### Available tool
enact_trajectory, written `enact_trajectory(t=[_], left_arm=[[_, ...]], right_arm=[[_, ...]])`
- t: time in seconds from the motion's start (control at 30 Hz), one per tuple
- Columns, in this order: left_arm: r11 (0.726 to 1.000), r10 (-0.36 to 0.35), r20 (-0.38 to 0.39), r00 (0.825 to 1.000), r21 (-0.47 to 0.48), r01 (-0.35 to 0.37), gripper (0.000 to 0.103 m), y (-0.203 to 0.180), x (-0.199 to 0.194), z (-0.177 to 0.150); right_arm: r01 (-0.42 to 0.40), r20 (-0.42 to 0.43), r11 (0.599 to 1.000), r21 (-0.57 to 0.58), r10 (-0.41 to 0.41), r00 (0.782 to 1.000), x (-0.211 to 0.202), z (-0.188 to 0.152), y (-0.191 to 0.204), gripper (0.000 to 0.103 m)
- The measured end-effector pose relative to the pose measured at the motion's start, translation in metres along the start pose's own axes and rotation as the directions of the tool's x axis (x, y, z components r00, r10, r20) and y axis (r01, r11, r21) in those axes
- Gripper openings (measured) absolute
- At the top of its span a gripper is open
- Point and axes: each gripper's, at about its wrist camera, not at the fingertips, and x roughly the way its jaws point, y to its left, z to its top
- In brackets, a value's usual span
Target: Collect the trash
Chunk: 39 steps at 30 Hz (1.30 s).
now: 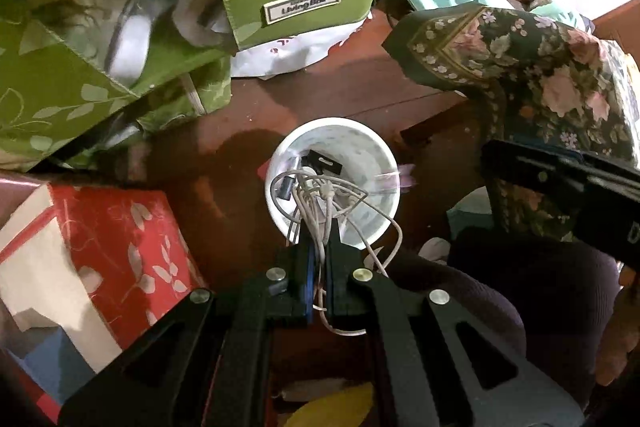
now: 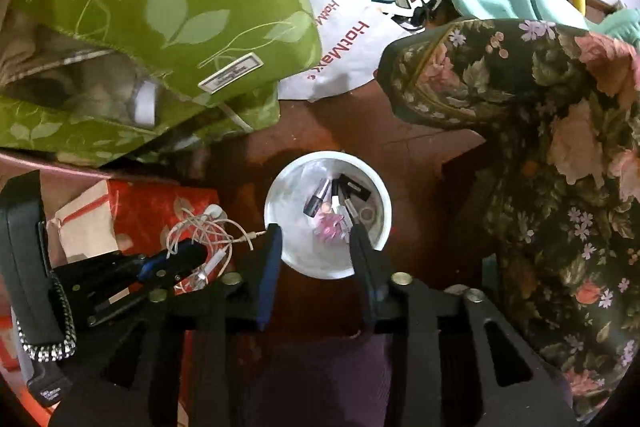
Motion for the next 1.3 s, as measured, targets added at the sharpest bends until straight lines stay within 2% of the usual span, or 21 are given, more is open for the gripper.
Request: enact_trajectory(t=[0.2,0.33,0.43,0.63,0.83,0.97,1.07,1.1,1.17,1.3], left_arm=[[1.0,-0.028,-0.018,0.999,-0.003,0.028,0.004,-0.011,0.01,0.015],[1.0,-0.026,-0.038,0.999,-0.011,0.026,0.024,-0.017,0.013,0.019],[1.0,-0.026,-0.027,0.999,0.006,0.026,0.025,-0.022,0.006,0.018],[0.998,-0.05,0.032,0.998,0.041,0.049,0.025,-0.032,-0.027,0.011],[0.991,-0.091,0.136,0.987,0.108,0.076,0.025,-0.049,-0.081,-0.003],[0.979,-0.124,0.222,0.967,0.185,0.083,0.025,-0.065,-0.121,-0.016],[0.962,-0.154,0.31,0.938,0.263,0.072,0.025,-0.08,-0.157,-0.031],[0.956,-0.168,0.335,0.927,0.283,0.071,0.025,-0.083,-0.167,-0.036],[0.944,-0.201,0.378,0.904,0.32,0.076,0.025,-0.09,-0.187,-0.043],[0.912,-0.279,0.472,0.836,0.402,0.077,0.025,-0.099,-0.234,-0.057]], right_arm=[[0.02,0.0,1.0,0.012,-0.02,1.0,-0.009,0.0,-0.01,0.038],[0.023,0.01,1.0,0.018,-0.023,1.0,-0.017,-0.002,-0.015,0.038],[0.025,0.027,1.0,0.015,-0.025,0.999,-0.026,-0.007,-0.016,0.038],[0.033,0.09,0.999,0.008,-0.033,0.995,-0.056,-0.022,-0.014,0.038],[0.055,0.212,0.998,0.019,-0.058,0.976,-0.105,-0.045,-0.006,0.038],[0.056,0.319,0.997,0.055,-0.071,0.945,-0.147,-0.066,-0.001,0.038],[0.068,0.413,0.994,0.086,-0.098,0.906,-0.18,-0.084,0.003,0.038],[0.08,0.457,0.992,0.101,-0.118,0.881,-0.195,-0.093,0.006,0.038],[0.105,0.506,0.986,0.131,-0.158,0.848,-0.211,-0.104,0.01,0.038],[0.125,0.607,0.969,0.215,-0.233,0.76,-0.244,-0.134,0.019,0.038]])
